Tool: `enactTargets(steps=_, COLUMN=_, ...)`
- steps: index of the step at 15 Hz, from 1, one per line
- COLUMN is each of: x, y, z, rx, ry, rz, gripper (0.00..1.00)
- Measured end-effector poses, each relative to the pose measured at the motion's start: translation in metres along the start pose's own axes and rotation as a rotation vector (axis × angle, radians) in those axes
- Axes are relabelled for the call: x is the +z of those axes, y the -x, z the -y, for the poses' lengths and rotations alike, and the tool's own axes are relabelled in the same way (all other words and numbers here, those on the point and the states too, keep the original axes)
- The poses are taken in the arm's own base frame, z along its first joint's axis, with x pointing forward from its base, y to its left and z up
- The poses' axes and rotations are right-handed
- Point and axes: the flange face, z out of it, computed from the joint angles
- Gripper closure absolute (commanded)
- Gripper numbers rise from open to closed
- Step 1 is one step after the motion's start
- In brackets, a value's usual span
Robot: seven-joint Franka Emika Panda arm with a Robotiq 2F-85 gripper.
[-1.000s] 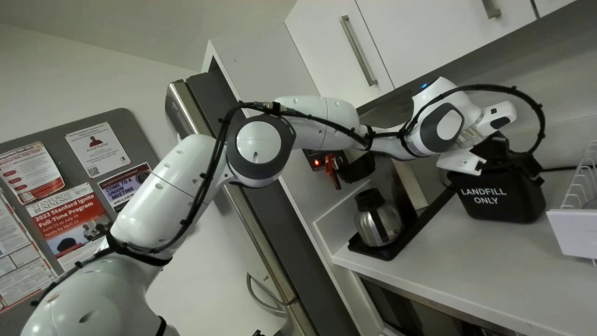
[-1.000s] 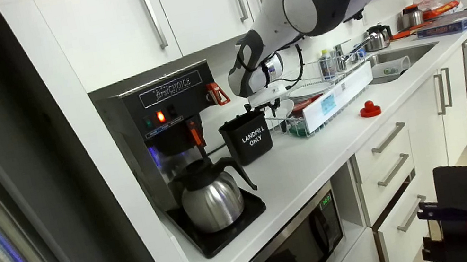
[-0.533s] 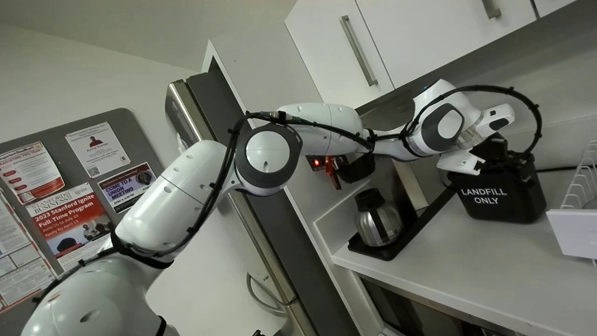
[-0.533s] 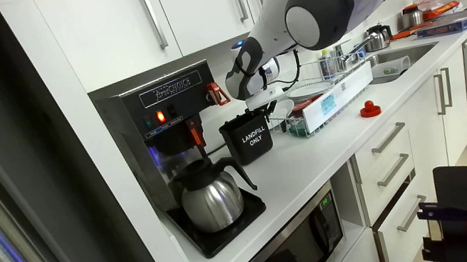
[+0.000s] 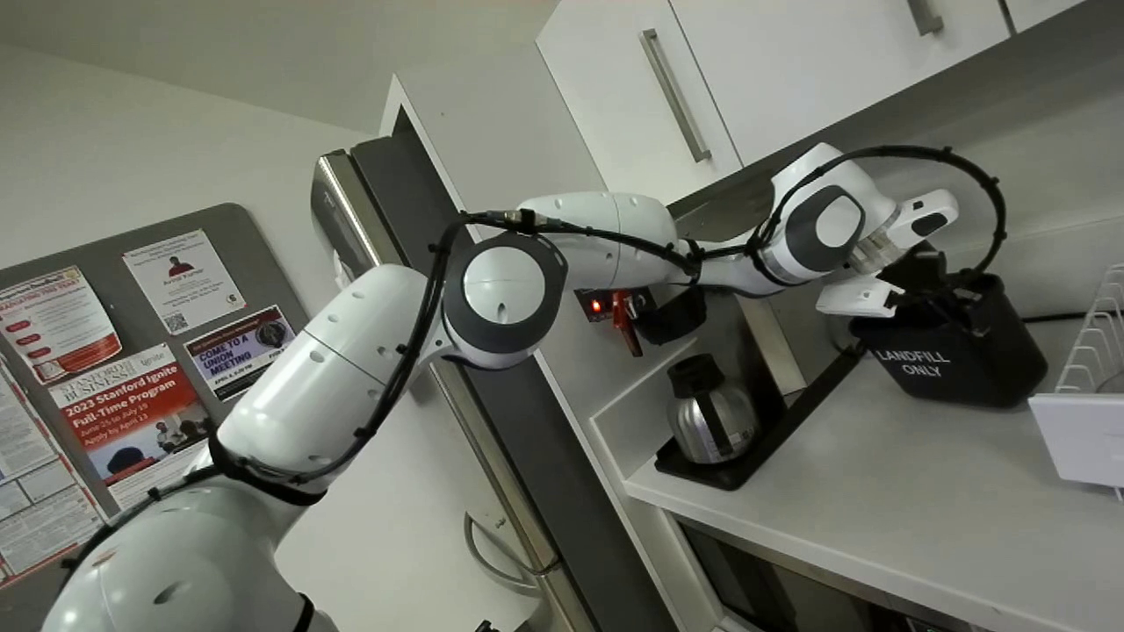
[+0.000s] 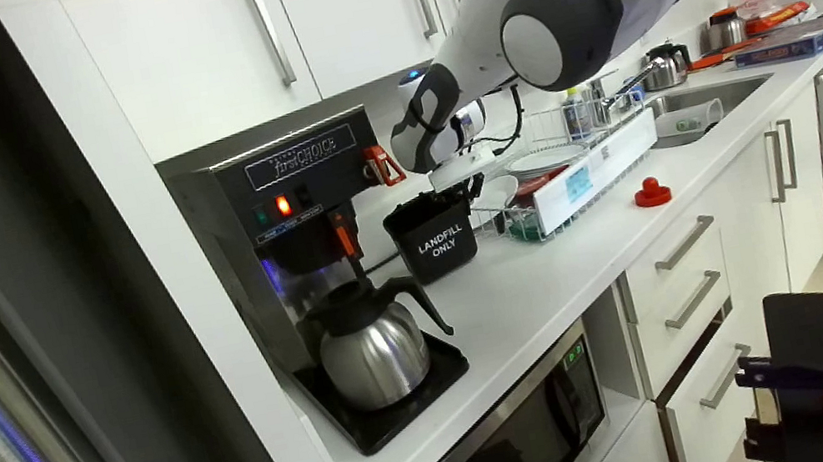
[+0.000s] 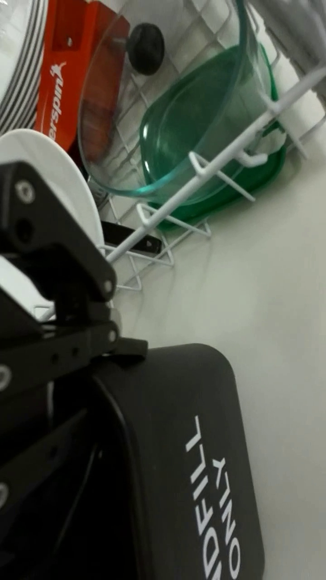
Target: Spill the waste out of the black bin and onto the counter
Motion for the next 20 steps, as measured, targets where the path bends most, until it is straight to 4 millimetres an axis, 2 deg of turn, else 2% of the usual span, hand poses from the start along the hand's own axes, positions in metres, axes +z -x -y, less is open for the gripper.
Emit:
enactTargets(steps=6, x=-0.040, y=-0.020, z=-0.009, rx=-0.161, ry=0.136, rz=-0.086, gripper=0.98)
enactTargets(steps=9, x=-0.057, y=-0.022, z=-0.003, rx=-0.278, ry=0.191, rz=-0.148, gripper=0.98)
enactTargets(steps=13, x=-0.064, y=-0.011, z=0.002, rx=-0.439, ry=0.256, rz=-0.260, gripper=0.98)
enactTargets(steps=16, x=-0.069, y=0.003, z=-0.001, rx=-0.551, ry=0.241, rz=-0.313, gripper=0.98)
enactTargets(steps=17, x=-0.072, y=0.008, z=-0.004, rx=-0.583, ry=0.226, rz=-0.321, gripper=0.98)
enactTargets(steps=18, x=-0.077, y=0.012, z=-0.009, rx=-0.604, ry=0.212, rz=-0.328, gripper=0.93)
enactTargets(steps=20, x=-0.090, y=0.014, z=-0.025, rx=-0.595, ry=0.196, rz=-0.335, gripper=0.93)
